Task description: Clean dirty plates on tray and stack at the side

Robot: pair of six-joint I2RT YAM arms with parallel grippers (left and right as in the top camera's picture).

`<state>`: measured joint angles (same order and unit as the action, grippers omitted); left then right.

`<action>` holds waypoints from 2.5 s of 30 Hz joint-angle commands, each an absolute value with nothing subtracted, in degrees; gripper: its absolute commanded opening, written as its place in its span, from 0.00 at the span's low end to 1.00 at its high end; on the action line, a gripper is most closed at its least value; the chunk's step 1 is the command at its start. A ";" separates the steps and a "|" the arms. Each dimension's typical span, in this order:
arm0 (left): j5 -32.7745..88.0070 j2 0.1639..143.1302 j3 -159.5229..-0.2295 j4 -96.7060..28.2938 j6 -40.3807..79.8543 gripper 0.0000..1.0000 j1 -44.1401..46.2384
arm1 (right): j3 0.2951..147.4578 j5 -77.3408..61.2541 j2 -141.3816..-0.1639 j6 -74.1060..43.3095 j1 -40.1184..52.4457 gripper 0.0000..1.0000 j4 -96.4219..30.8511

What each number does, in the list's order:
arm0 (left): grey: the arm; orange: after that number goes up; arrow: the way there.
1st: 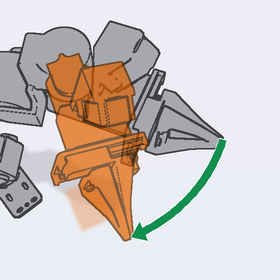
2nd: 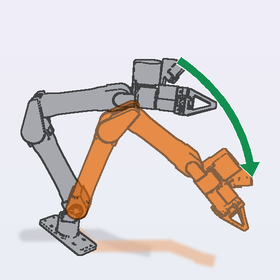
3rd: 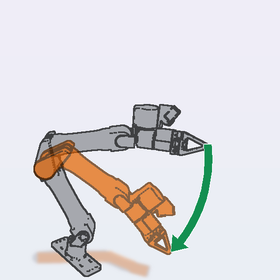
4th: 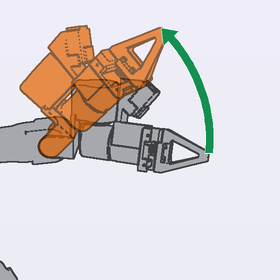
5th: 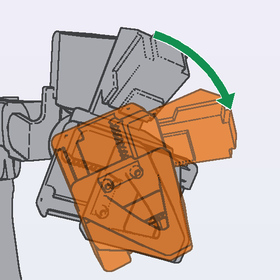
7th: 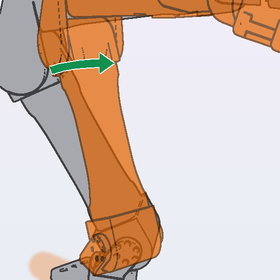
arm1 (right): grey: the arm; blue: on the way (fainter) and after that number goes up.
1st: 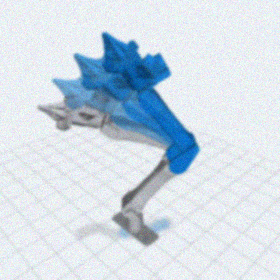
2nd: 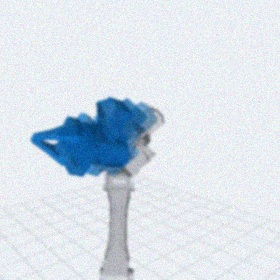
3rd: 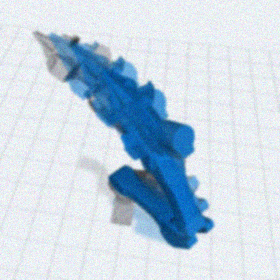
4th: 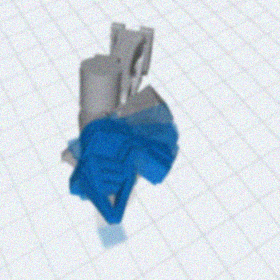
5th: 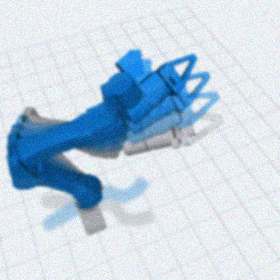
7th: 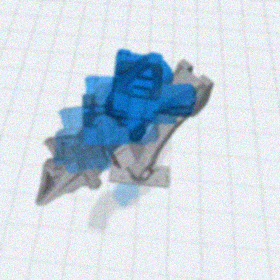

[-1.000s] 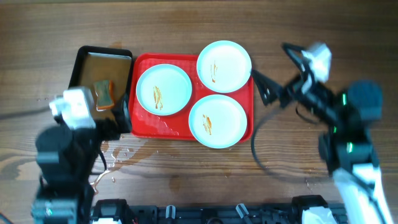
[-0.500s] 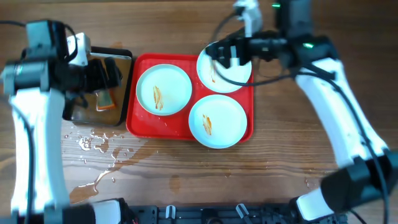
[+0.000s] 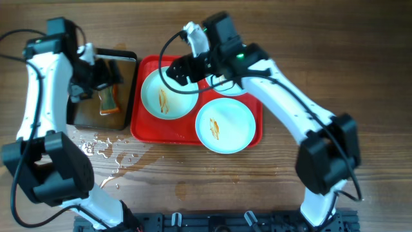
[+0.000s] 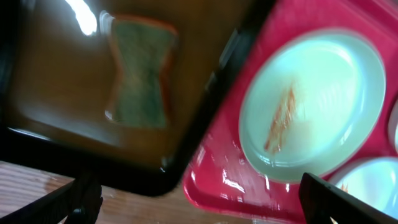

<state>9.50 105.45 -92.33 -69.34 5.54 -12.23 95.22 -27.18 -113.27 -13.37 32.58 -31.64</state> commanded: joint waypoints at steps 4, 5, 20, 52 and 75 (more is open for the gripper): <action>8.80 104.36 -93.23 -67.26 6.96 1.00 -16.88 | 96.07 -15.16 -120.68 -25.61 33.89 0.78 -33.67; 9.17 104.36 -93.23 -67.29 6.98 1.00 -16.75 | 96.05 -14.87 -120.68 -25.45 33.89 0.78 -33.71; 7.66 104.38 -92.75 -67.92 13.76 1.00 -14.52 | 96.03 -8.93 -120.44 -23.07 33.45 0.82 -38.65; 7.38 104.38 -86.35 -61.93 -1.10 0.94 -14.46 | 93.08 -10.35 -124.99 -24.21 33.15 0.36 -33.04; 7.42 105.03 -86.24 -58.87 -1.08 1.00 -14.52 | 93.08 -10.57 -128.05 -27.16 32.93 0.21 -32.58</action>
